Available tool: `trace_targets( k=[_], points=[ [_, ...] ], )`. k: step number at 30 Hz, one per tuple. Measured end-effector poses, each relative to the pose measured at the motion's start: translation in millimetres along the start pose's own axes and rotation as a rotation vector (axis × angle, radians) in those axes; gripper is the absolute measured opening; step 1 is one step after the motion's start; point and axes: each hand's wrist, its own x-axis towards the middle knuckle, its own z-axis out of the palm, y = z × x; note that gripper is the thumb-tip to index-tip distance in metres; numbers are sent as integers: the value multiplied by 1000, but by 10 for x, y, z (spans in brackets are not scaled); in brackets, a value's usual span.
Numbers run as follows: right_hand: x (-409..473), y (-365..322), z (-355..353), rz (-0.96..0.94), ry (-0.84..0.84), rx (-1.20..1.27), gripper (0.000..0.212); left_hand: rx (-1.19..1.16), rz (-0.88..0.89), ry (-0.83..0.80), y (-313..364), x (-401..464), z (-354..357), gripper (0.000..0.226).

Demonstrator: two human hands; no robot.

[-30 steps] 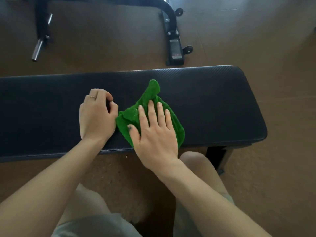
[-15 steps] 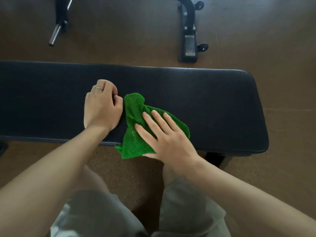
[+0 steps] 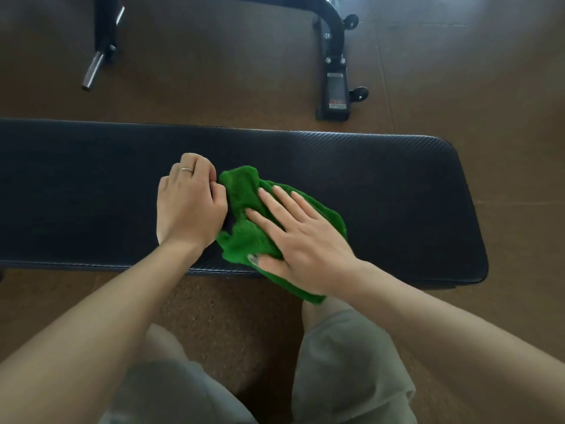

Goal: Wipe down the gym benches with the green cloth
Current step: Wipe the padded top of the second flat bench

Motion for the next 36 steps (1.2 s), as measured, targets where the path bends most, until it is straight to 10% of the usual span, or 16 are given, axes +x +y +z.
trace_targets(
  k=[13, 25, 36],
  points=[
    [-529, 19, -91, 341, -3, 62, 67, -2, -19, -11, 11, 0, -13, 1],
    [1343, 322, -137, 517, 55, 129, 66, 27, 2, -2, 14, 2, 5, 1],
    [1087, 548, -164, 356, 44, 138, 65, 24, -23, -11, 6, 1, -7, 3]
  ],
)
